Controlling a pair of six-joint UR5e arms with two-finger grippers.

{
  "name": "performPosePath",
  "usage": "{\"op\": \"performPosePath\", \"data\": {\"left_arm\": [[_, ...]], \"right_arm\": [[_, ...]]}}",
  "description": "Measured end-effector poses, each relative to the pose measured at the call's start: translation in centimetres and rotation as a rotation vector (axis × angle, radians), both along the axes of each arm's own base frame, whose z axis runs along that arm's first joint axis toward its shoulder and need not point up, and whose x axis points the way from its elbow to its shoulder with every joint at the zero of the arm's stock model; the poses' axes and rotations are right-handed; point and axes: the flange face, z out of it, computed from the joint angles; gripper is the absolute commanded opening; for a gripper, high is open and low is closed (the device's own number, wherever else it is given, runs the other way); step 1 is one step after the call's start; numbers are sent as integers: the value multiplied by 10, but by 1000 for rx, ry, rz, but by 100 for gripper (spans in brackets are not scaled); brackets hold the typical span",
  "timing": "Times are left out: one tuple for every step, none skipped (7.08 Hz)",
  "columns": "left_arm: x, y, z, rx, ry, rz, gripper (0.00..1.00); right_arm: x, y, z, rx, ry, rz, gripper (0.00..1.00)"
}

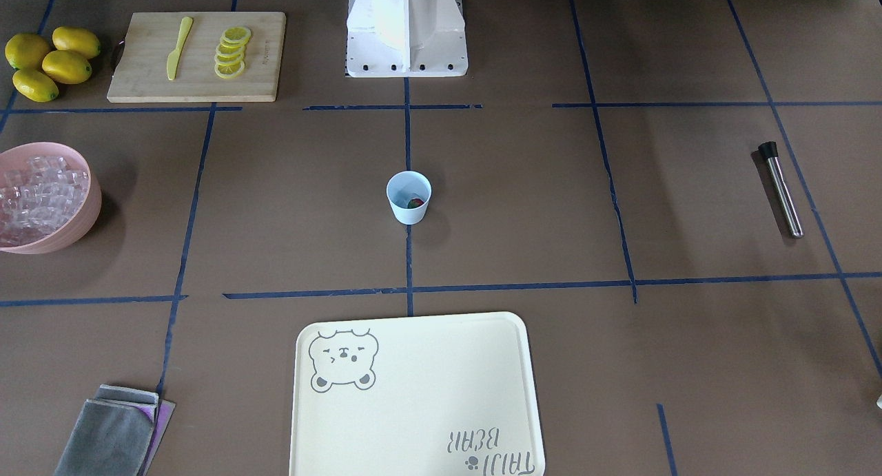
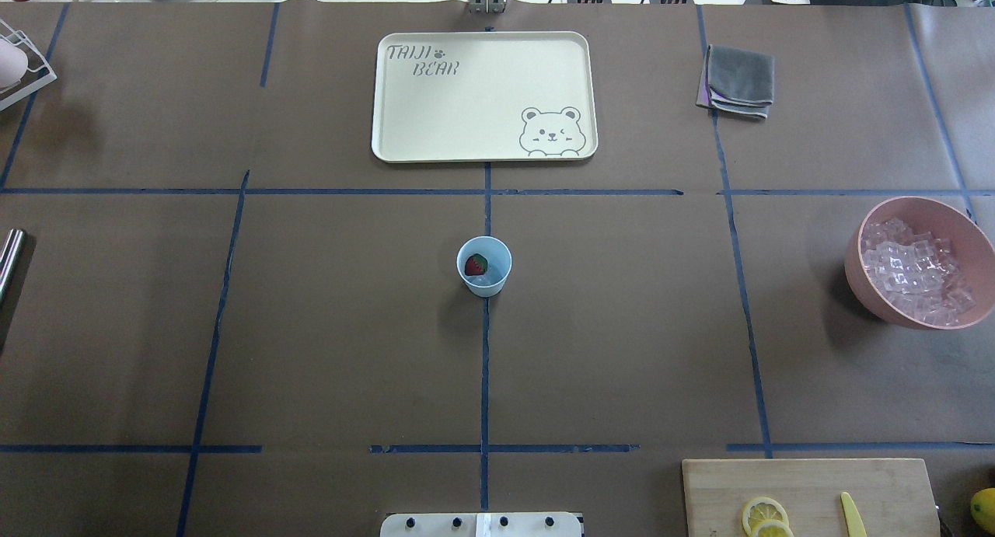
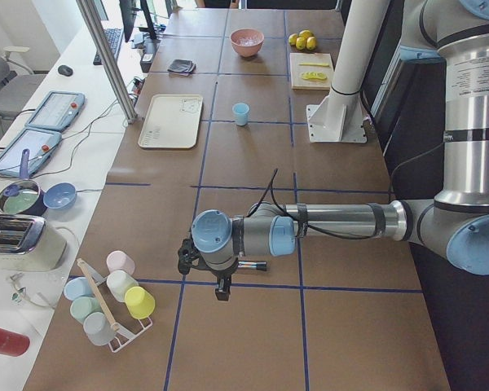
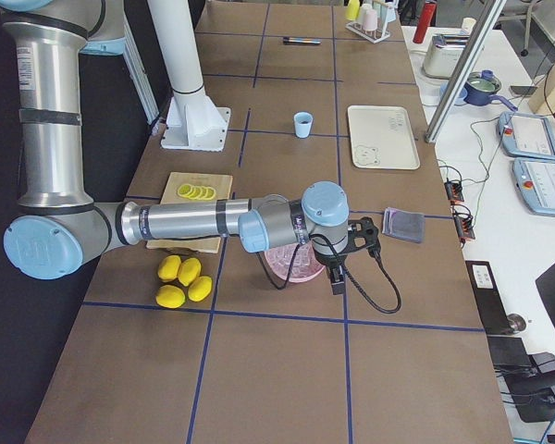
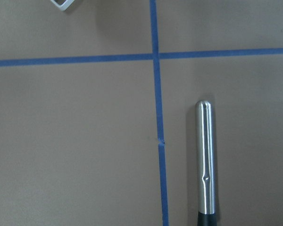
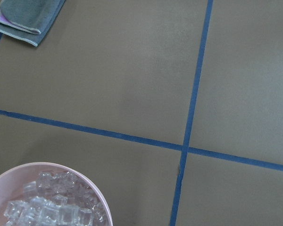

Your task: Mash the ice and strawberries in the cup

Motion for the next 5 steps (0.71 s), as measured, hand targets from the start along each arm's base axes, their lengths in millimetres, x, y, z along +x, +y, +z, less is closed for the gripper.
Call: {"op": "performPosePath", "data": {"left_arm": [[-1, 0, 2, -3, 1, -4, 100], [-2, -2, 0, 1, 1, -8, 100], [-5, -5, -4, 8, -1, -15, 100], [-8, -9, -9, 17, -2, -22, 100], [-12, -12, -12, 24, -7, -30, 100]], "right_arm": [[0, 1, 3, -5, 1, 0, 100], [0, 2, 7, -14, 1, 0, 99], [0, 4, 12, -25, 1, 0, 100], [0, 5, 18, -37, 1, 0, 100], [0, 6, 28, -54, 2, -2, 100]]}}
